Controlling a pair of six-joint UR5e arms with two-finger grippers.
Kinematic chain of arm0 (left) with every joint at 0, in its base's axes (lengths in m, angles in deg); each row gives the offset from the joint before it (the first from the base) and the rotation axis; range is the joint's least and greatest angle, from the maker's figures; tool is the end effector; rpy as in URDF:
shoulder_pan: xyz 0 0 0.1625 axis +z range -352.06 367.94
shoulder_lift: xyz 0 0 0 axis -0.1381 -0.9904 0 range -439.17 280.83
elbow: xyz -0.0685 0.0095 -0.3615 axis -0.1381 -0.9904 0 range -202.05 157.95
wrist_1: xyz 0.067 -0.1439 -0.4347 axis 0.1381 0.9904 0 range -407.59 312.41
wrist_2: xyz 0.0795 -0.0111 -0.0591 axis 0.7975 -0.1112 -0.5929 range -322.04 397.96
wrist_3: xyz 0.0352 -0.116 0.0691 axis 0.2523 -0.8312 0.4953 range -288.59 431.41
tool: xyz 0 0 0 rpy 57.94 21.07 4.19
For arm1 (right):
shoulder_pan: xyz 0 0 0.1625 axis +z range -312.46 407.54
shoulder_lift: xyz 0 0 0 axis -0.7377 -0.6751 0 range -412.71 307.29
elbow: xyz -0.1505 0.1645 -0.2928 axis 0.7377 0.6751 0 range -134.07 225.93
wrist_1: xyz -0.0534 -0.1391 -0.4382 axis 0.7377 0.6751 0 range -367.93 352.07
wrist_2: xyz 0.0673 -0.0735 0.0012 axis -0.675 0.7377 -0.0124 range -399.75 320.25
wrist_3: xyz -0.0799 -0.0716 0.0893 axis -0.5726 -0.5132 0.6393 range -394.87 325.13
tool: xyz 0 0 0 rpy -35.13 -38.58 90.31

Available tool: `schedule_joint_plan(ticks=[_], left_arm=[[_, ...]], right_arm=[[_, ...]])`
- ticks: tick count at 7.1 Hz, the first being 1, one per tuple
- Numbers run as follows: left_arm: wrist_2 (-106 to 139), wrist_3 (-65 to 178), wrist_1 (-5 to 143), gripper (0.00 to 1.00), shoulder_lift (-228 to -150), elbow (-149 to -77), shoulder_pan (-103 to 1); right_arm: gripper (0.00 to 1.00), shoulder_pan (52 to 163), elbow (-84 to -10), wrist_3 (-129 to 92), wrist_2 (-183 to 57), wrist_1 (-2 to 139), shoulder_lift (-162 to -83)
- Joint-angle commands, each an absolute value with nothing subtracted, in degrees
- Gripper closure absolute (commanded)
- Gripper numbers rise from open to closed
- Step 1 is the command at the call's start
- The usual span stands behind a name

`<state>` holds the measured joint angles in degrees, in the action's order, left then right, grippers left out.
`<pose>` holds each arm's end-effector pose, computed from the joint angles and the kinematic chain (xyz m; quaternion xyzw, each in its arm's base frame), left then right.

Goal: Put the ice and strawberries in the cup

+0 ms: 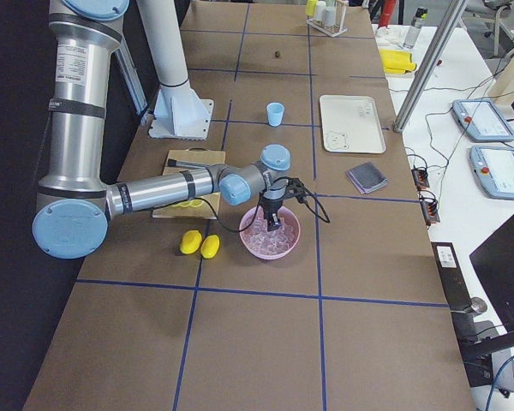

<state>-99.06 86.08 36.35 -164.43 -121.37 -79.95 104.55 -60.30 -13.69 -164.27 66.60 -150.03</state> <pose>-0.0125 -0.5093 0.5916 0.0318 0.3978 0.1287 0.9079 -0.2427 -0.4735 0.5226 0.0474 -0.3500 -0.1583 0.9221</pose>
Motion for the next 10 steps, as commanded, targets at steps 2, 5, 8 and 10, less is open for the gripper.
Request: schedule_joint_plan(ticks=[2, 5, 8, 10], left_arm=[[-99.06, 86.09, 36.35, 0.00, -164.34, -121.37, -79.95], [-99.06, 86.09, 36.35, 0.00, -164.43, -121.37, -79.95], [-99.06, 86.09, 36.35, 0.00, -164.43, -121.37, -79.95], [-99.06, 86.09, 36.35, 0.00, -164.43, -121.37, -79.95]], right_arm=[[0.58, 104.32, -60.24, -13.69, -164.20, 66.60, -150.18], [0.98, 104.41, -60.33, -13.96, -164.29, 66.60, -150.18], [0.99, 104.84, -63.38, -14.05, -165.16, 67.39, -150.44], [0.99, 109.21, -68.47, -13.69, -166.04, 71.83, -150.01]])
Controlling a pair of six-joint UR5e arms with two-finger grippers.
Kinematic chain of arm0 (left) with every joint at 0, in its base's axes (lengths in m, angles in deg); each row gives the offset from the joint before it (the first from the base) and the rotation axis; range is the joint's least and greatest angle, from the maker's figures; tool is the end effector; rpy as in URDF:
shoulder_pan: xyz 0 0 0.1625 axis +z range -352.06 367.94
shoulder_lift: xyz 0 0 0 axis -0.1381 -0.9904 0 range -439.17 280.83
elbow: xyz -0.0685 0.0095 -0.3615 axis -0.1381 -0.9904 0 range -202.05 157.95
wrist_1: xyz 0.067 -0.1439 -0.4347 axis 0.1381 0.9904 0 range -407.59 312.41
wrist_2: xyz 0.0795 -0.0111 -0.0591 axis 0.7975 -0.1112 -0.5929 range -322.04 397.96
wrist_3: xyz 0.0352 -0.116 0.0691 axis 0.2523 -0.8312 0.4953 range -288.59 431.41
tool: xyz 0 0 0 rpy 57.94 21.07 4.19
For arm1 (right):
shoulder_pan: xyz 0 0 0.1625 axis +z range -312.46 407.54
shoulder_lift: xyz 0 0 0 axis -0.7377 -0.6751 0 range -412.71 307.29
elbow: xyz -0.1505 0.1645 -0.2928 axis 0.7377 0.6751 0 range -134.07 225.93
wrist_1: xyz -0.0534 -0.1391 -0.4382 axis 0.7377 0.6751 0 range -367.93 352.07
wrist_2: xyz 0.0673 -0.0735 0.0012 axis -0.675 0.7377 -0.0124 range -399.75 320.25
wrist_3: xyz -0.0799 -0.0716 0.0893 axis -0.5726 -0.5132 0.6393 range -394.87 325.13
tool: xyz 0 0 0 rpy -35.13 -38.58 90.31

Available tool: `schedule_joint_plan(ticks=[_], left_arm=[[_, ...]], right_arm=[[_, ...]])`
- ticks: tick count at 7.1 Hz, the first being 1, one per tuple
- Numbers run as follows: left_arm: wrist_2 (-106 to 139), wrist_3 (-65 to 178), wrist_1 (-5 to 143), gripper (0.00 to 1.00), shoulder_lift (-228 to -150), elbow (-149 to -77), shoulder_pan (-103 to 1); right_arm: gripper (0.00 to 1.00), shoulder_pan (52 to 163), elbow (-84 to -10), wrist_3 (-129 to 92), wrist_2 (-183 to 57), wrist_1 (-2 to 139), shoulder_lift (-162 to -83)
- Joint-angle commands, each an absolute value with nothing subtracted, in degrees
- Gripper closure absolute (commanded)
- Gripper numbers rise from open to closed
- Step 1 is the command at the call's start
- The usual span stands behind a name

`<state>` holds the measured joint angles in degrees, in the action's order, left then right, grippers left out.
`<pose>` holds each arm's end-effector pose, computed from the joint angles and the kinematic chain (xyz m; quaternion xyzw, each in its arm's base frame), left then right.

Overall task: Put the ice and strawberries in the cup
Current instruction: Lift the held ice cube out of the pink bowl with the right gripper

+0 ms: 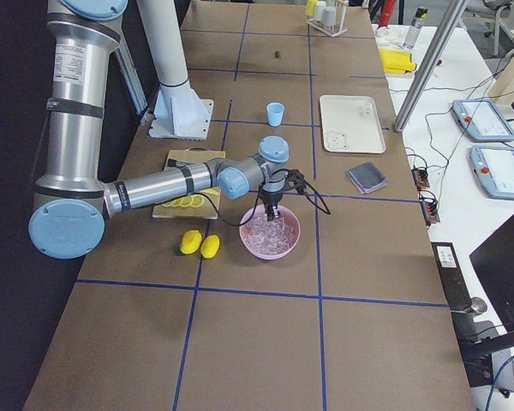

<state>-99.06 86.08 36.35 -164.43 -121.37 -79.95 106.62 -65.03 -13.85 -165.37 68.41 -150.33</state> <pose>-0.0125 -0.5093 0.5916 0.0318 0.3978 0.1287 0.9079 -0.2240 -0.4753 0.4810 0.0695 -0.3647 -0.1509 0.9162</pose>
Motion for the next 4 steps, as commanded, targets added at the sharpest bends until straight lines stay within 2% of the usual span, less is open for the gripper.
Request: schedule_joint_plan(ticks=[1, 2, 4], left_arm=[[-99.06, 86.09, 36.35, 0.00, -164.43, -121.45, -79.95], [-99.06, 86.09, 36.35, 0.00, -164.43, -121.54, -79.95], [-99.06, 86.09, 36.43, 0.00, -164.43, -121.72, -79.95]], right_arm=[[0.99, 111.85, -73.11, -13.61, -166.65, 77.88, -149.48], [0.99, 114.31, -76.29, -13.52, -167.01, 81.68, -149.13], [0.98, 115.22, -76.33, -13.26, -167.10, 82.25, -146.60]])
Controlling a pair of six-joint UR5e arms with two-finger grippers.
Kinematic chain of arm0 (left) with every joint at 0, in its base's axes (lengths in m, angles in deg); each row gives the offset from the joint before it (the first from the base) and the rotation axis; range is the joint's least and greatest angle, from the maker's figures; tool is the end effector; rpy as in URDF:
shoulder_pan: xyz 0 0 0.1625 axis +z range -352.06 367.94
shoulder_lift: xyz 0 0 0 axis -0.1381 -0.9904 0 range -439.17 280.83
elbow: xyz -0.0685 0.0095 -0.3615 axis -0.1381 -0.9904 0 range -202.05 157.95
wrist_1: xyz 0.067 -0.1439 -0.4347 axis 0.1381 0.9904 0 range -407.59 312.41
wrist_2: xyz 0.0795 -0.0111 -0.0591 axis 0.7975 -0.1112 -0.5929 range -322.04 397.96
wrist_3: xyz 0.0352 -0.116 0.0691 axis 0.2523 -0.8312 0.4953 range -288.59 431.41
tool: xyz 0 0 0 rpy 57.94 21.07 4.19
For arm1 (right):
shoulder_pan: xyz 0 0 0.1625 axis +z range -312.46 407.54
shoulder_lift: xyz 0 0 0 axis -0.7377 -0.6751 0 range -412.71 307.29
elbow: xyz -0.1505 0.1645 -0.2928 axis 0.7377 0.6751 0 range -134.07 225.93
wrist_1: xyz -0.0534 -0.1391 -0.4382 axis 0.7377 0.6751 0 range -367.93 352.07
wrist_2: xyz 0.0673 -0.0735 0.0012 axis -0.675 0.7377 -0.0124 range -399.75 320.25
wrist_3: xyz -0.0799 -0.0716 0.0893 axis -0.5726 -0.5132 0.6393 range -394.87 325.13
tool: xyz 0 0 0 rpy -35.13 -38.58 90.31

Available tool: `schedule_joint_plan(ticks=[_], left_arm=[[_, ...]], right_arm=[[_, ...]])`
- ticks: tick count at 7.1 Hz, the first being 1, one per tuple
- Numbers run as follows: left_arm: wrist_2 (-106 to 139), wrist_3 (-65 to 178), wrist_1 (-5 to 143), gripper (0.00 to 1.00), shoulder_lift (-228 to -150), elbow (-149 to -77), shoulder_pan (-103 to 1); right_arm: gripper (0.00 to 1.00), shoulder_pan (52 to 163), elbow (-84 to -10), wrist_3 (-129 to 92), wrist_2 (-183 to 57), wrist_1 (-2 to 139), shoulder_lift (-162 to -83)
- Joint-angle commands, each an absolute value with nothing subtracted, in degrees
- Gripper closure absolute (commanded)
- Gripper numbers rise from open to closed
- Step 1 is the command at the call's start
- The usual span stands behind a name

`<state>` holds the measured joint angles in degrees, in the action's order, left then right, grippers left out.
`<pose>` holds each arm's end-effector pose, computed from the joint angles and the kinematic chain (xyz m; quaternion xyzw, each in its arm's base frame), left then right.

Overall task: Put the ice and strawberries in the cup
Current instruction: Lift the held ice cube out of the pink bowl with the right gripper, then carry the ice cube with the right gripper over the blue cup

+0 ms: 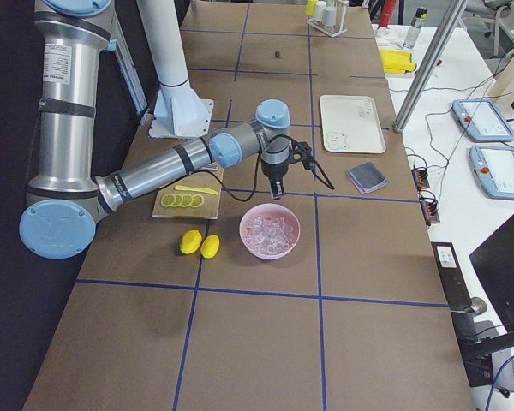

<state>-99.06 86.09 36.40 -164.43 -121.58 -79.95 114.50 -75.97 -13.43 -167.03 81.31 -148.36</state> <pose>-0.0125 -0.5096 0.5895 0.0339 0.3975 0.1297 0.9077 -0.1510 -0.4797 0.3865 0.0872 -0.3714 -0.0874 0.9202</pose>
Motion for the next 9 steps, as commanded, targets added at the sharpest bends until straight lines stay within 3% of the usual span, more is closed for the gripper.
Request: schedule_joint_plan(ticks=[1, 5, 7, 9], left_arm=[[-99.06, 86.09, 36.35, 0.00, -164.43, -122.33, -79.95], [-98.97, 86.09, 36.26, 0.00, -164.34, -122.86, -80.04], [-98.97, 85.74, 36.26, 0.00, -164.25, -122.86, -80.04], [-98.97, 85.82, 36.26, 0.00, -163.99, -123.73, -80.13]], right_arm=[[0.97, 113.91, -76.33, -9.08, -167.10, 82.33, -143.97], [0.97, 98.65, -76.15, 12.70, -163.87, 82.69, -129.82], [0.97, 91.17, -74.49, 19.43, -158.43, 94.74, -116.33], [0.97, 87.20, -71.42, 23.19, -156.55, 98.95, -108.28]])
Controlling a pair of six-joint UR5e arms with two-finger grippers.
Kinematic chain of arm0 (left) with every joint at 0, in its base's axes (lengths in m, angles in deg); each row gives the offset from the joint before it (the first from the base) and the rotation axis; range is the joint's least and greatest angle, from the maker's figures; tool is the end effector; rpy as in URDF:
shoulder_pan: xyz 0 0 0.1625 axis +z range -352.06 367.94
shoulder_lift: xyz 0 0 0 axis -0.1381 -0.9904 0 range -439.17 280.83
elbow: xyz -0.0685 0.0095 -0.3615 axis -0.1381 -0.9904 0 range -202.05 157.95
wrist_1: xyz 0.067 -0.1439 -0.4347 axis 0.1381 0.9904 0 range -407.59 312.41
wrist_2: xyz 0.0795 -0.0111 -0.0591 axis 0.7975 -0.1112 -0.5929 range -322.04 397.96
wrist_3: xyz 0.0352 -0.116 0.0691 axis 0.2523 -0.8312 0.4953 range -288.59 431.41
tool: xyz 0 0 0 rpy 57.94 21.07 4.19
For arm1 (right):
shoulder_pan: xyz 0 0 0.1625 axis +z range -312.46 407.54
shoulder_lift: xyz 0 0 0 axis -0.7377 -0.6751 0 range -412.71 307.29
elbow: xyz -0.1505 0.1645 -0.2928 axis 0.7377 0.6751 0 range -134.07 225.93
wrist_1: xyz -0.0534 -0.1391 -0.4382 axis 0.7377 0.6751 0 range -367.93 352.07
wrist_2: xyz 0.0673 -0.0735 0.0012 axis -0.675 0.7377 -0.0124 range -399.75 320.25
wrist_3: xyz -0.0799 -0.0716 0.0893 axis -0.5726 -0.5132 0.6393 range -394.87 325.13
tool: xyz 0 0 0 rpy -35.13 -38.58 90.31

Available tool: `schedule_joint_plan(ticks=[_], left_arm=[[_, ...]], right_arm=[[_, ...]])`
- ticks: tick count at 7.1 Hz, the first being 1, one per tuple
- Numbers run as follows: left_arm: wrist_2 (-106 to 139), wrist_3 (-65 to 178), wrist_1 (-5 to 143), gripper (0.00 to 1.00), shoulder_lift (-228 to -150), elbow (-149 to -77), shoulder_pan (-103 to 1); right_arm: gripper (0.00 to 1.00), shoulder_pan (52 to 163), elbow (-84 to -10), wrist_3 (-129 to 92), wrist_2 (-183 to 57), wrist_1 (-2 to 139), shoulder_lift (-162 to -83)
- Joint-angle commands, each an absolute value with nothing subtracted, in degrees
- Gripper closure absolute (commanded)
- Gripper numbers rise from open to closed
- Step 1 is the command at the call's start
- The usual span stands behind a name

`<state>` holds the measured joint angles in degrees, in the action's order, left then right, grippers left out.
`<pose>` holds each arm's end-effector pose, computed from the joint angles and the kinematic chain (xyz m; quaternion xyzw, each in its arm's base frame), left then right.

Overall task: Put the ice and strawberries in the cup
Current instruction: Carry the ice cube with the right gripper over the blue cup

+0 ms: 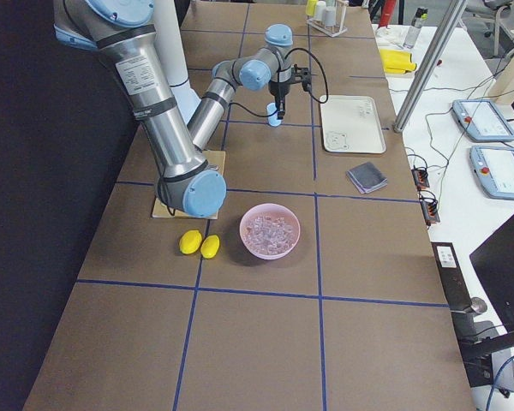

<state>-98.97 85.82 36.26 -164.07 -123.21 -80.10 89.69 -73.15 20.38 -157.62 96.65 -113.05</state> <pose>-0.0140 -0.5083 0.5778 0.0424 0.3959 0.1303 0.9080 -0.3767 -0.4327 0.1226 0.0520 -0.4245 -0.0322 0.9034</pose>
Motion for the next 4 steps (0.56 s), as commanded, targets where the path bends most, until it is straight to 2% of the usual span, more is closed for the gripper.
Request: schedule_joint_plan(ticks=[1, 4], left_arm=[[-98.97, 85.82, 36.17, 0.00, -163.99, -123.91, -80.13], [-99.06, 85.73, 36.08, 0.00, -163.99, -123.92, -80.13]], right_arm=[[0.98, 86.22, -68.88, 25.05, -156.47, 99.03, -104.95], [0.98, 82.79, -57.81, 28.93, -151.99, 98.86, -94.83]])
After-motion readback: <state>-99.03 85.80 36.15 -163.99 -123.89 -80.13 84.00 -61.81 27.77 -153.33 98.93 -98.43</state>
